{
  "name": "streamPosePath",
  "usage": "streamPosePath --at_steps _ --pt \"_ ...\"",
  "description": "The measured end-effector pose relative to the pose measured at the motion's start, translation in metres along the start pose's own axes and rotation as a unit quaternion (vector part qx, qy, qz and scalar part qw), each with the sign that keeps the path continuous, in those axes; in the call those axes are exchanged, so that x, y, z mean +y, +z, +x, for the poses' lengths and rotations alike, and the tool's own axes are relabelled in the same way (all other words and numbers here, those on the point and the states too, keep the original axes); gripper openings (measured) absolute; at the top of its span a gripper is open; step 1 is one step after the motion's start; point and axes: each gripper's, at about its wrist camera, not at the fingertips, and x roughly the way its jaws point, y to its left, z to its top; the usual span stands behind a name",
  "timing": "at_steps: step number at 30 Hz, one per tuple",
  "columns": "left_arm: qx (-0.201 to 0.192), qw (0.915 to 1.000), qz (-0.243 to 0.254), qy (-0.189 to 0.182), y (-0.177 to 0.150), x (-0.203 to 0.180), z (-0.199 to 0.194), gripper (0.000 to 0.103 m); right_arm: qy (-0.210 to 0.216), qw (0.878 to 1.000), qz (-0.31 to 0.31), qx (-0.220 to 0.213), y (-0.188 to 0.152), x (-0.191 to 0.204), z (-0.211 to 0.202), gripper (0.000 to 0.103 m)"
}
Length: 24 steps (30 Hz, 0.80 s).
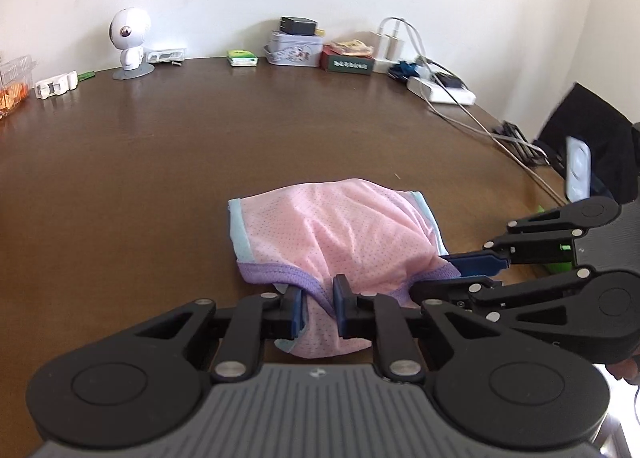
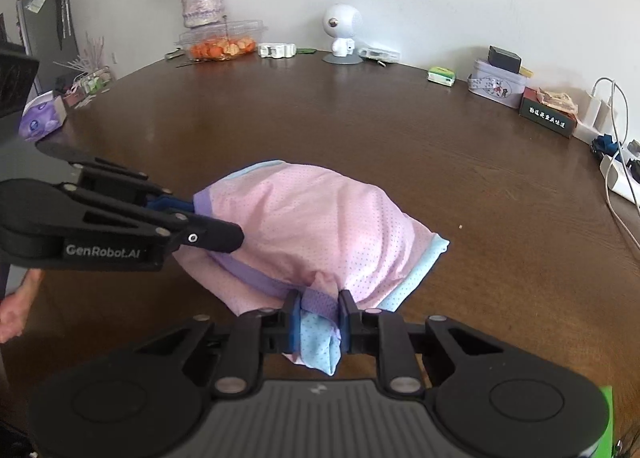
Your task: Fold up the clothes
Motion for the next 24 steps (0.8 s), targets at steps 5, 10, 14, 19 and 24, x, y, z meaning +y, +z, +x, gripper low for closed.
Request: streamPosePath --at_steps 5,10,14,19,24 --pt "0.005 0.9999 0.005 0.01 0.049 0.009 0.045 0.015 -0.016 1.0 0.006 0.017 0.046 -0.038 0.04 0.017" --pt "0.015 0.9998 -0.01 0.002 0.096 0.025 0.092 0.015 -0.03 0.999 0.032 0.025 0.087 -0.083 0.08 0.017" --pt "0.017 0.9995 -0.024 -0.006 0.127 0.037 0.12 0.015 -0.049 0.998 0.04 0.025 0.113 -0.111 0.104 0.017" --pt "0.013 0.9995 -0.027 0.005 0.166 0.053 0.16 0.015 -0.057 0.996 0.063 0.023 0.145 -0.141 0.137 0.018" --pt "0.012 0.9986 -0.051 -0.002 0.194 0.072 0.194 0.016 -0.089 0.994 0.052 0.022 0.172 -0.157 0.163 0.018"
